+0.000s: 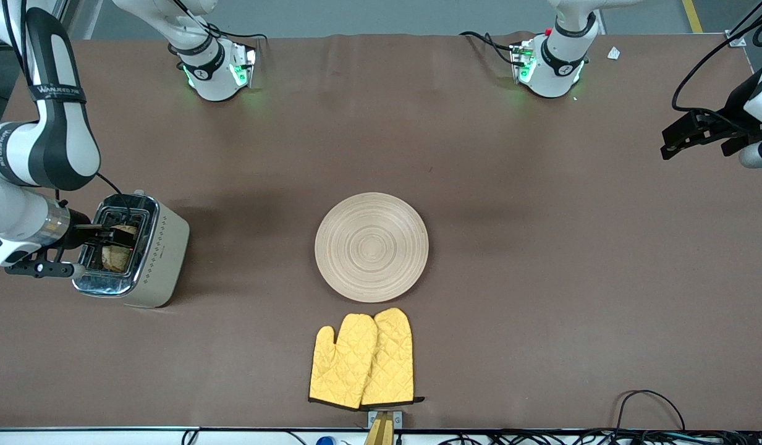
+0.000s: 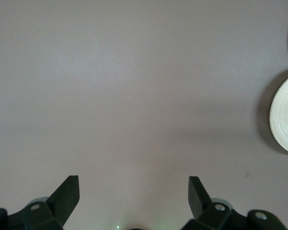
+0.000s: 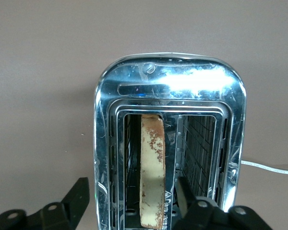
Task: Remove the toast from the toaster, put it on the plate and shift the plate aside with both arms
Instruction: 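Lower the right gripper into the toaster slot and grasp the toast, then lift the toast up out of the toaster with the right gripper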
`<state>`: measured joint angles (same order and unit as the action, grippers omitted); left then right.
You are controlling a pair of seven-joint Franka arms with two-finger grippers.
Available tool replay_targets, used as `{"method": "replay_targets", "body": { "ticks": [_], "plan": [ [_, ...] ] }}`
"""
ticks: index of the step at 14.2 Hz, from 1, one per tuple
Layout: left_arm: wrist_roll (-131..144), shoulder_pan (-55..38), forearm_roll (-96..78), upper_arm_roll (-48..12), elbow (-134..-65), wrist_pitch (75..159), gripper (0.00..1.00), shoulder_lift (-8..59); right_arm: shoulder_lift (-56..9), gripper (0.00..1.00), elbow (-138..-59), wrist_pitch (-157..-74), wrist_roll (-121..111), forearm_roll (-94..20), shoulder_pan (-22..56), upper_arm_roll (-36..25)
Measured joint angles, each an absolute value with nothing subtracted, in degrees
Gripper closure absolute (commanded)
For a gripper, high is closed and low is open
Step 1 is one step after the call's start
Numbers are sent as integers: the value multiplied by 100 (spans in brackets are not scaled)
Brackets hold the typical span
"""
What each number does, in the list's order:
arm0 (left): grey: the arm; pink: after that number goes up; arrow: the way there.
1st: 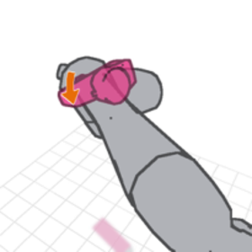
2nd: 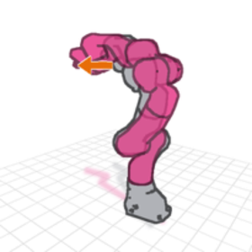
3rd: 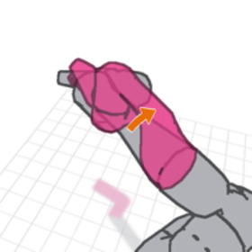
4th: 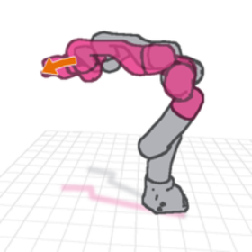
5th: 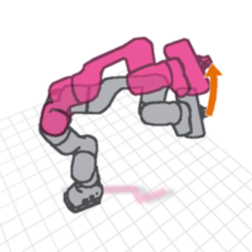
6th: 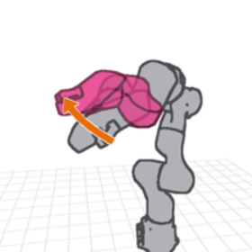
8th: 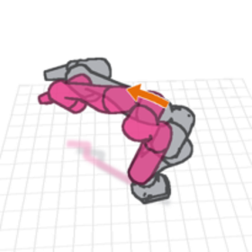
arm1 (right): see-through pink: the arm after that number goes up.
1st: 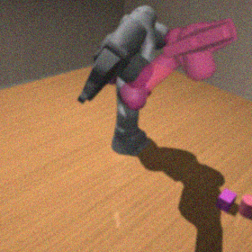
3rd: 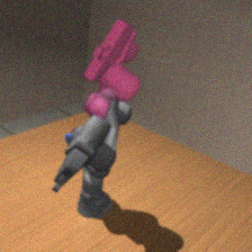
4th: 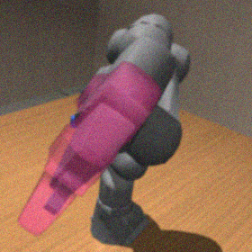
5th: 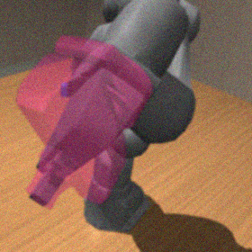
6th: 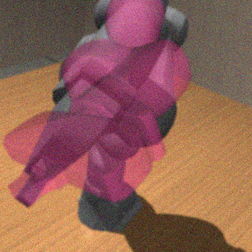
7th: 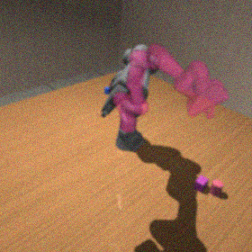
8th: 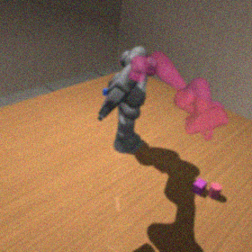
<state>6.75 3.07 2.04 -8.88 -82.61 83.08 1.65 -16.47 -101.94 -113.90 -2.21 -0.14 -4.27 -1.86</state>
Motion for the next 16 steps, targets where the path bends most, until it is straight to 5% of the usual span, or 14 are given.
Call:
{"method": "replay_targets", "body": {
  "ticks": [7,13,16],
  "plan": [
    [675,306,204,-887,-8261,8308,0,165,-1759,50,-10194,-11469,-357,-14,-554,-188],
    [675,306,204,-887,-8261,8308,0,165,-1788,92,-10194,-11479,-388,-13,-554,-186],
    [675,306,204,-887,-8261,8308,0,165,-1797,97,-10193,-11485,-388,-12,-557,-189]
  ]
}}
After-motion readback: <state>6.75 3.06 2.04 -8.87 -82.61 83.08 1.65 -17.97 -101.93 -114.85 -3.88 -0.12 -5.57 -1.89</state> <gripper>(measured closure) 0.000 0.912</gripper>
